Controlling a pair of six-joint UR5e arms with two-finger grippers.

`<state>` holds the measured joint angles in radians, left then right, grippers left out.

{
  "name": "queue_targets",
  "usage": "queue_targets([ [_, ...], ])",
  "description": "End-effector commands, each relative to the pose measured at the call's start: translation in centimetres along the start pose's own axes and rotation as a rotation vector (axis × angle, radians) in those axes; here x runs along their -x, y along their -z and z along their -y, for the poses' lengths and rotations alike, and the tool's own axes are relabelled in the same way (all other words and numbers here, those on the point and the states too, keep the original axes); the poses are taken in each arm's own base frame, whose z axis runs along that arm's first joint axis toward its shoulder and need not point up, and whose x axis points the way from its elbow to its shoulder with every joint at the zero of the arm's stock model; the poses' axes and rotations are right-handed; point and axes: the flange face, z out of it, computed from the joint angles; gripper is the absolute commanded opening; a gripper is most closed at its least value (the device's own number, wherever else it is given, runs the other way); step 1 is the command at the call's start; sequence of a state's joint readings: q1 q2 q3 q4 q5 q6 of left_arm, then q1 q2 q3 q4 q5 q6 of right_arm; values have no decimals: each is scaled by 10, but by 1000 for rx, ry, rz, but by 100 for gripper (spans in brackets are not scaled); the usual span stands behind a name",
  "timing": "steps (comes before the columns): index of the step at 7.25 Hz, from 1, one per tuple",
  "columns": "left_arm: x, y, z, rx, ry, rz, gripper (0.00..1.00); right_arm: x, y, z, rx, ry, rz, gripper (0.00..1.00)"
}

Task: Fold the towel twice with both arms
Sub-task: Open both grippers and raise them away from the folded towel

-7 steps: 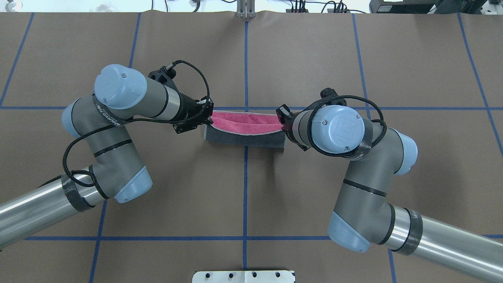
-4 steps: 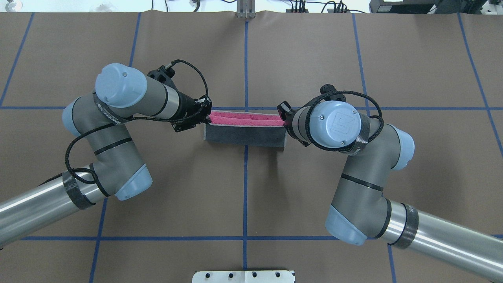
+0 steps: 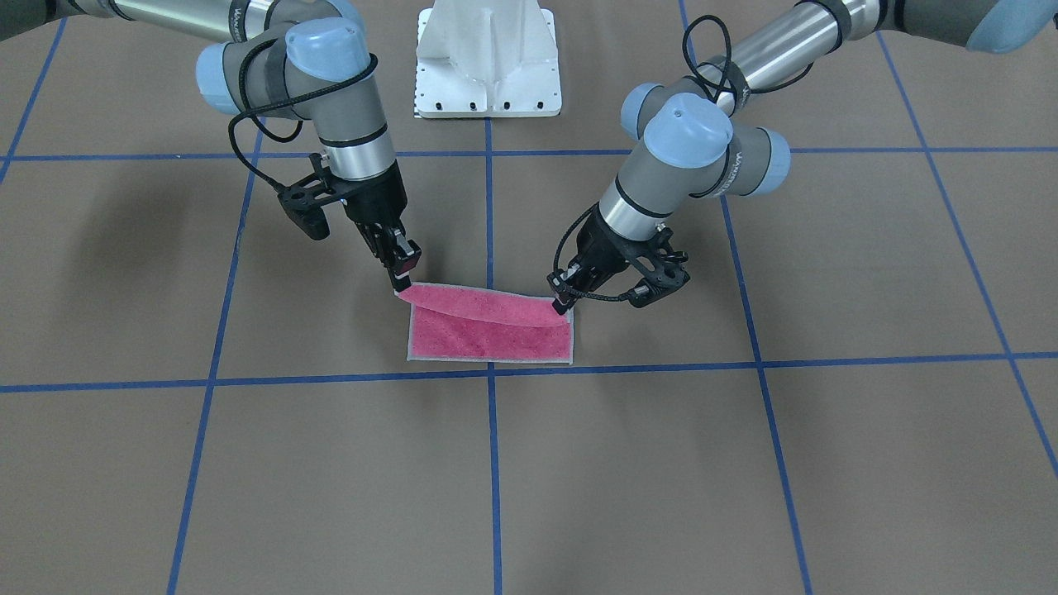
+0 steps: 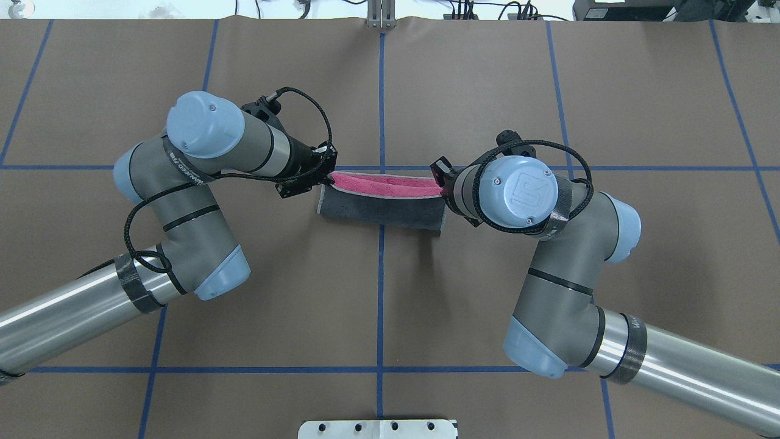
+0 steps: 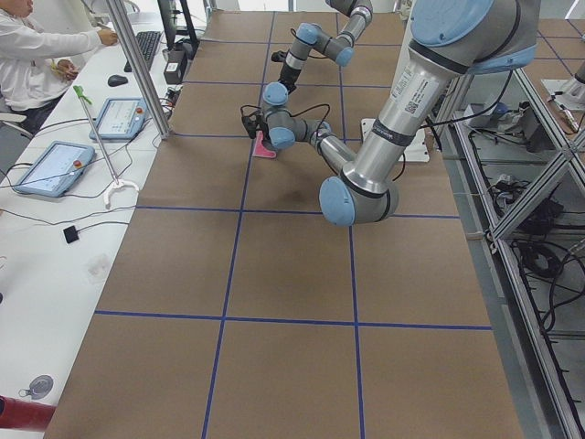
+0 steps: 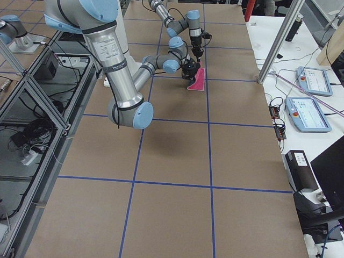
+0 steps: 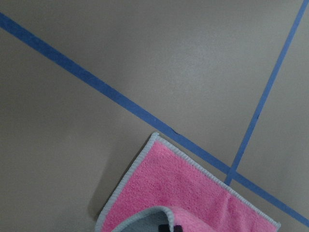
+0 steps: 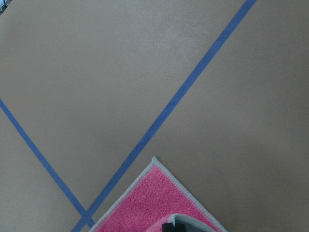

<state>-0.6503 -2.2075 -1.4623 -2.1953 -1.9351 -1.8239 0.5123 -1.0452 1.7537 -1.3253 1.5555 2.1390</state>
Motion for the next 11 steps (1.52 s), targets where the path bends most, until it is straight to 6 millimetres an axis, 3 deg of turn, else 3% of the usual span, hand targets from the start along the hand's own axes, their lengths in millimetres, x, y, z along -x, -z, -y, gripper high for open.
queue_targets([
  [1, 0, -6, 5, -14, 5, 7, 0, 0, 0, 0, 0, 1, 0, 0],
  [5, 2, -8, 10, -20, -31, 17, 0, 1, -3, -1, -3, -2, -2, 0],
  [6, 3, -10, 11, -21, -30, 20, 0, 21, -16, -13, -7, -7, -6, 0],
  [7, 4, -11, 11, -21, -30, 23, 0, 27, -27, -16, -17, -5, -18, 0],
  [11, 5, -12, 15, -25, -27, 27, 0, 31, -24, -8, -19, -13, -12, 0],
])
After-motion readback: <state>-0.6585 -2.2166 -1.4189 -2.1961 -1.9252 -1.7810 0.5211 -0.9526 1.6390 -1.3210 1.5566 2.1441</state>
